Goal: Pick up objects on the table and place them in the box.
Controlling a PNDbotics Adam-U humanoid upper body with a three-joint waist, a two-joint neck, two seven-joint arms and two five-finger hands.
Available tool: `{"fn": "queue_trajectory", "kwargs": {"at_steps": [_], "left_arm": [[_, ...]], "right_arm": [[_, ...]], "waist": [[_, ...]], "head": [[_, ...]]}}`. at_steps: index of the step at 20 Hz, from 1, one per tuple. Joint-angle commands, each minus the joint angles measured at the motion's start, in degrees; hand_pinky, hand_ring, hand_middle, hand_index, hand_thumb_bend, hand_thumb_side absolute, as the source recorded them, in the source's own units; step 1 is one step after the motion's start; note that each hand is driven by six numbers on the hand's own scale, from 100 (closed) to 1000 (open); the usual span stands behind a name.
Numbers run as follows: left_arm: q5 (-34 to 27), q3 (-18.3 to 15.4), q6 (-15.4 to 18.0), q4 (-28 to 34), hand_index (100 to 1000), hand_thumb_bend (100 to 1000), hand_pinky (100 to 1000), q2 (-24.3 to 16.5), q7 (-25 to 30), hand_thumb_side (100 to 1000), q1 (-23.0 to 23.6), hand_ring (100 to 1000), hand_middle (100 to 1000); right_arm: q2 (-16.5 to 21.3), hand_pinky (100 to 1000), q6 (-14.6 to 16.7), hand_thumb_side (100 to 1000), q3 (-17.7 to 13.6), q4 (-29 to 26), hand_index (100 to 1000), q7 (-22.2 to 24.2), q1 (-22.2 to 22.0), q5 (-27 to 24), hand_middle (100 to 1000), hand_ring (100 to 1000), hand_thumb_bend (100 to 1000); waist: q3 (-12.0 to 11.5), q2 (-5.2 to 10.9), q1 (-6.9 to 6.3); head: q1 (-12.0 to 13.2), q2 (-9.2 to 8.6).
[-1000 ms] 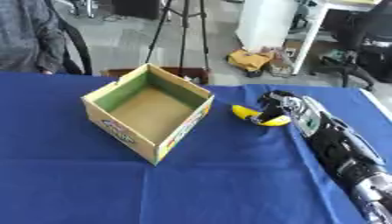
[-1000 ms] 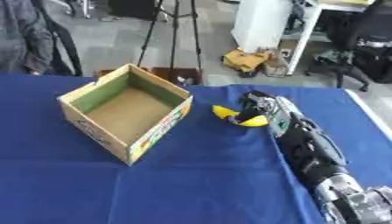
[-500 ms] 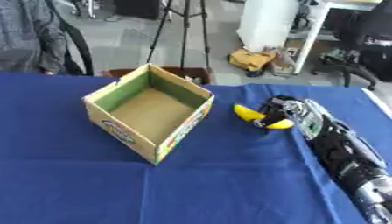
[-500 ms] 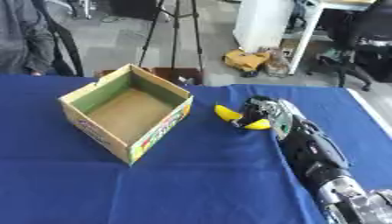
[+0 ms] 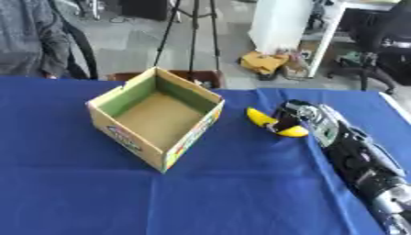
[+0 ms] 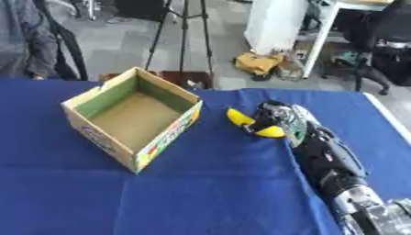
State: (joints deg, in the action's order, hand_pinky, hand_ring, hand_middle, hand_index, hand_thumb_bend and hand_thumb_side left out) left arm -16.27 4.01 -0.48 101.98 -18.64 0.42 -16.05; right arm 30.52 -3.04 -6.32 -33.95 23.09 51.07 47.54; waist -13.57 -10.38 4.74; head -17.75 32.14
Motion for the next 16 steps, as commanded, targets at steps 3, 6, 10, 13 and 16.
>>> {"fn": "queue_trajectory", "kwargs": {"at_steps": [3,6,10,13,16], "left_arm": [[-0.09,-0.43,0.17,0.93,698,560,607,-0.60,0.13,1000,-0.37,625,683],[-0.10,-0.46,0.17,0.95,699,561,607,-0.61,0.14,1000,-0.38,625,683],[-0.12,-0.44,0.16,0.96,700,560,607,-0.59,0.17,1000,-0.39,625,684],[-0.12,-0.45,0.16,0.97,700,560,607,-0.57,0.20,1000,-0.42,625,684],[-0.12,-0.46,0.16,0.97,700,560,607,-0.55,0.20,1000,-0.39,625,684]], "right_arm": [[0.57,623,-0.21,437,-0.11,0.27,787,-0.11,0.70,0.72,672,679,287],[0.42,639,-0.10,437,-0.01,0.34,793,0.16,0.63,1.24,687,700,292],[0.30,649,-0.09,431,0.34,0.54,799,1.13,0.56,2.60,704,710,314],[0.13,643,-0.16,430,0.36,0.59,798,2.11,0.54,4.02,701,698,313],[-0.05,634,-0.22,427,0.26,0.59,794,2.56,0.50,4.93,695,668,311]], "waist": [[0.17,1.00,-0.46],[0.21,1.02,-0.52],[0.24,0.99,-0.54],[0.24,0.97,-0.58],[0.24,0.95,-0.62]], "head": [[0.06,-0.23],[0.05,-0.20],[0.02,-0.18],[0.06,-0.13],[0.06,-0.12]]}}
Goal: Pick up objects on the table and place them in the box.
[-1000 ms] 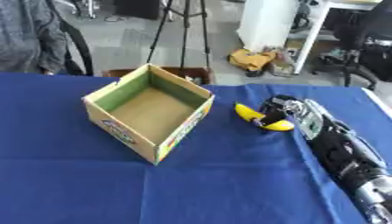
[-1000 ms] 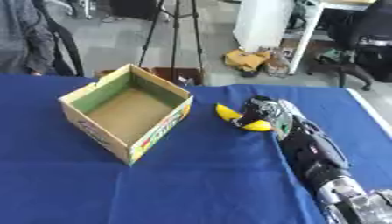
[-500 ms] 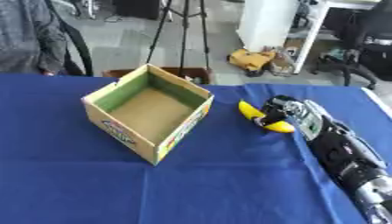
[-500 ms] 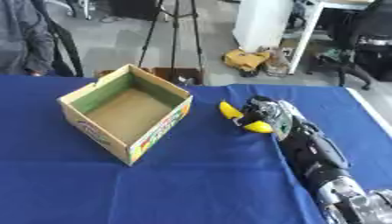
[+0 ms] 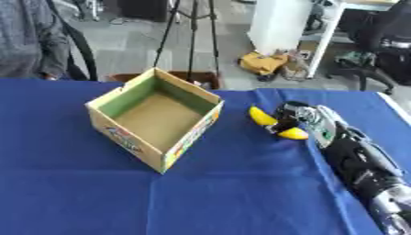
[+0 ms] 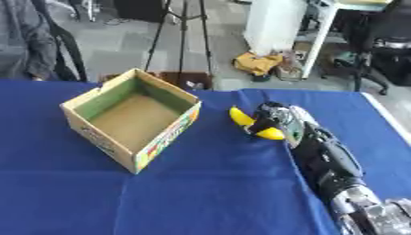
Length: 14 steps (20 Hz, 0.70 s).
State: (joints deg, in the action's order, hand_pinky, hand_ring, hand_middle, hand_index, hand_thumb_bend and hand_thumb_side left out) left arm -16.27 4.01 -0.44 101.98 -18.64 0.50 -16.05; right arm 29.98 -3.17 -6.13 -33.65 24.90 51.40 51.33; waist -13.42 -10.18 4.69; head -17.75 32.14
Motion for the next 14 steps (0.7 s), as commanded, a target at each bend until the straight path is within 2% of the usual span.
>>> {"fn": "queue_trajectory", "kwargs": {"at_steps": [1,7,14], "left_arm": [[-0.11,-0.47,0.13,0.97,700,560,608,-0.53,0.12,1000,-0.40,625,684],[-0.11,-0.50,0.14,0.97,700,560,608,-0.50,0.10,1000,-0.40,625,684],[-0.15,-0.53,0.15,0.97,700,560,608,-0.49,0.10,1000,-0.38,625,684]], "right_arm": [[0.43,626,-0.13,420,0.06,0.34,788,0.85,0.14,1.41,686,658,303],[0.25,586,-0.17,408,-0.10,0.43,755,0.40,0.00,2.30,642,607,244],[0.23,522,0.28,399,-0.27,-0.11,680,-2.51,-0.16,2.76,555,532,100]], "waist": [[0.10,0.74,-0.58],[0.20,0.70,-0.63],[0.38,0.82,-0.70]], "head": [[0.08,-0.12],[0.09,-0.17],[0.08,-0.26]]}}
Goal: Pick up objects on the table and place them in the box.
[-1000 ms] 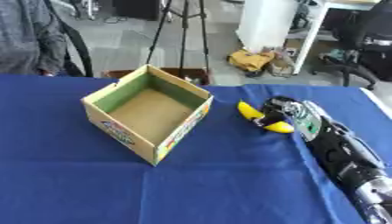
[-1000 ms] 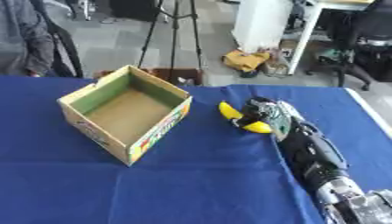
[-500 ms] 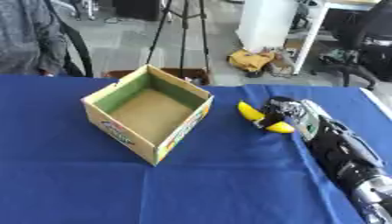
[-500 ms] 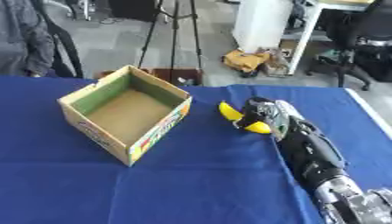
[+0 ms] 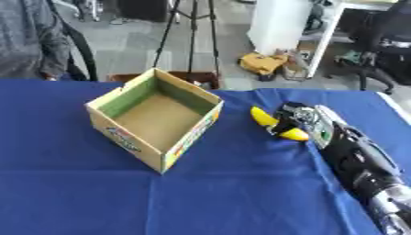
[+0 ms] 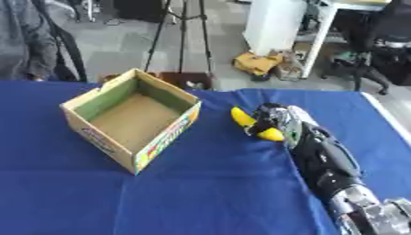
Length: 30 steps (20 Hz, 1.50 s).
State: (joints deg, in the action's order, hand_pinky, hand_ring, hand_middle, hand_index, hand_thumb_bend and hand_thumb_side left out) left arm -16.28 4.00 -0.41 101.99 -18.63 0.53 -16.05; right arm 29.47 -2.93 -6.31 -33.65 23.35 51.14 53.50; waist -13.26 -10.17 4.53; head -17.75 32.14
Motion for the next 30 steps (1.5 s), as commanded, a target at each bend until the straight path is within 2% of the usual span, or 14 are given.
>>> {"fn": "queue_trajectory", "kwargs": {"at_steps": [1,8,19,24,25,26,30], "left_arm": [[-0.15,-0.53,0.12,0.96,700,560,608,-0.50,0.06,1000,-0.37,625,684],[-0.21,-0.56,0.13,0.95,700,561,608,-0.55,0.07,1000,-0.27,625,685],[-0.25,-0.57,0.13,0.92,701,561,608,-0.66,0.10,1000,-0.09,624,685],[-0.30,-0.42,0.08,0.89,701,561,608,-0.68,0.22,1000,-0.08,624,685],[-0.31,-0.37,0.06,0.87,701,561,608,-0.68,0.27,1000,-0.09,624,685],[-0.27,-0.31,0.02,0.86,700,561,608,-0.70,0.34,1000,-0.11,624,685],[-0.42,-0.04,-0.03,0.86,700,562,608,-0.72,0.58,1000,-0.17,623,685]], "right_arm": [[0.75,510,0.16,398,-0.11,-0.28,667,-1.53,0.10,0.62,539,520,100],[0.84,489,1.57,409,0.22,-3.29,644,-4.04,0.37,1.54,518,502,100],[0.73,496,4.75,432,0.77,-11.66,646,-3.74,1.50,3.84,516,505,100],[-0.57,501,6.70,440,1.71,-15.73,648,-3.25,3.15,5.12,518,509,100],[-1.05,502,7.06,625,1.92,-16.36,649,-3.10,3.64,5.52,520,510,100],[-1.59,504,7.46,444,2.16,-16.88,651,-2.94,4.14,5.93,521,512,100],[-4.13,509,8.62,448,2.94,-18.03,654,-2.23,5.90,7.50,524,517,100]], "waist": [[0.26,0.85,-0.57],[0.70,1.14,-0.68],[0.86,1.62,-0.65],[0.51,1.97,-0.54],[0.40,2.07,-0.51],[0.20,2.20,-0.48],[-0.99,2.74,-0.35]], "head": [[0.05,-0.27],[0.03,-0.19],[0.10,0.06],[-0.07,0.17],[-0.14,0.21],[-0.23,0.23],[-0.69,0.31]]}}
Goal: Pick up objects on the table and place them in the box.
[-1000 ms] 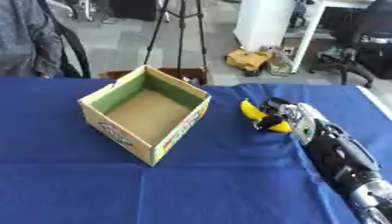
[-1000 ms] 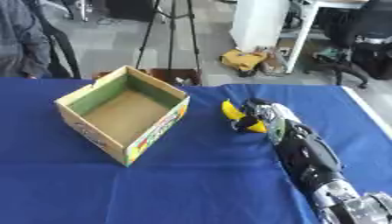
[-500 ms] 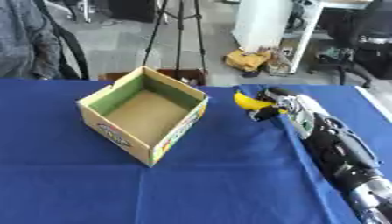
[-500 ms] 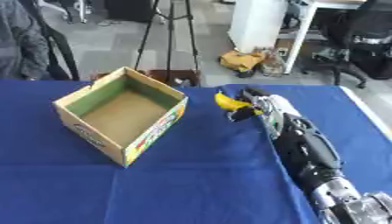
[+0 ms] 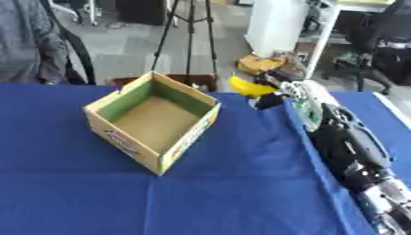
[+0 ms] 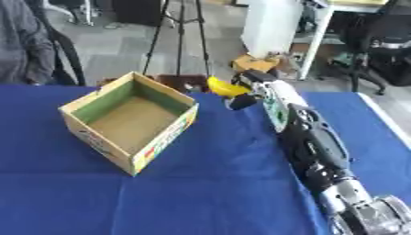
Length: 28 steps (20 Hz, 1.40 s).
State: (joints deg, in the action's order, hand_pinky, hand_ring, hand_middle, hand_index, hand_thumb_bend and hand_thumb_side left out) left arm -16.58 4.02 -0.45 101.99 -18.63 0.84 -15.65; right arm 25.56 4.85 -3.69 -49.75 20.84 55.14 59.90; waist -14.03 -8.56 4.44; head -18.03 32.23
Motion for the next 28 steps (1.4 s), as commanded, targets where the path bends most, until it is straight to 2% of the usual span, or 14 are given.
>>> {"fn": "queue_trajectory", "kwargs": {"at_steps": [1,5,15,23,25,28], "left_arm": [[-0.17,0.02,-0.01,0.87,700,563,608,-0.67,0.36,1000,-0.61,623,685],[-0.36,0.26,-0.08,0.88,700,564,608,-0.53,0.59,1000,-0.76,623,685],[-0.76,0.82,-0.27,1.16,699,566,608,0.24,1.18,1000,-1.92,622,684],[-0.81,0.75,-0.30,1.22,699,567,608,0.46,1.18,1000,-2.24,622,684],[-0.78,0.70,-0.27,1.19,699,568,608,0.48,1.14,1000,-2.27,622,684],[-0.74,0.59,-0.20,1.13,699,568,608,0.51,1.03,1000,-2.33,622,684]], "right_arm": [[-0.86,510,1.04,449,0.48,-1.98,654,0.45,2.19,1.41,525,517,100],[-3.50,517,1.78,454,1.15,-1.92,657,0.88,2.88,2.68,528,523,100],[-8.62,554,2.73,467,2.01,-0.42,675,0.44,2.41,4.87,548,556,100],[-10.26,594,1.79,501,1.97,2.53,755,1.07,1.48,5.93,643,611,100],[-10.33,605,1.30,518,1.84,3.32,773,1.53,1.24,5.85,669,628,134],[-10.31,614,1.12,564,1.84,3.55,804,1.64,1.06,5.68,696,649,251]], "waist": [[-0.64,1.25,-0.25],[-2.58,1.54,-0.29],[-7.76,0.78,-0.43],[-7.47,0.17,-0.28],[-7.11,0.07,-0.14],[-6.63,-0.01,0.06]], "head": [[-0.51,0.22],[-1.10,0.07],[-3.32,-1.08],[-3.79,-1.47],[-3.67,-1.61],[-3.57,-1.81]]}}
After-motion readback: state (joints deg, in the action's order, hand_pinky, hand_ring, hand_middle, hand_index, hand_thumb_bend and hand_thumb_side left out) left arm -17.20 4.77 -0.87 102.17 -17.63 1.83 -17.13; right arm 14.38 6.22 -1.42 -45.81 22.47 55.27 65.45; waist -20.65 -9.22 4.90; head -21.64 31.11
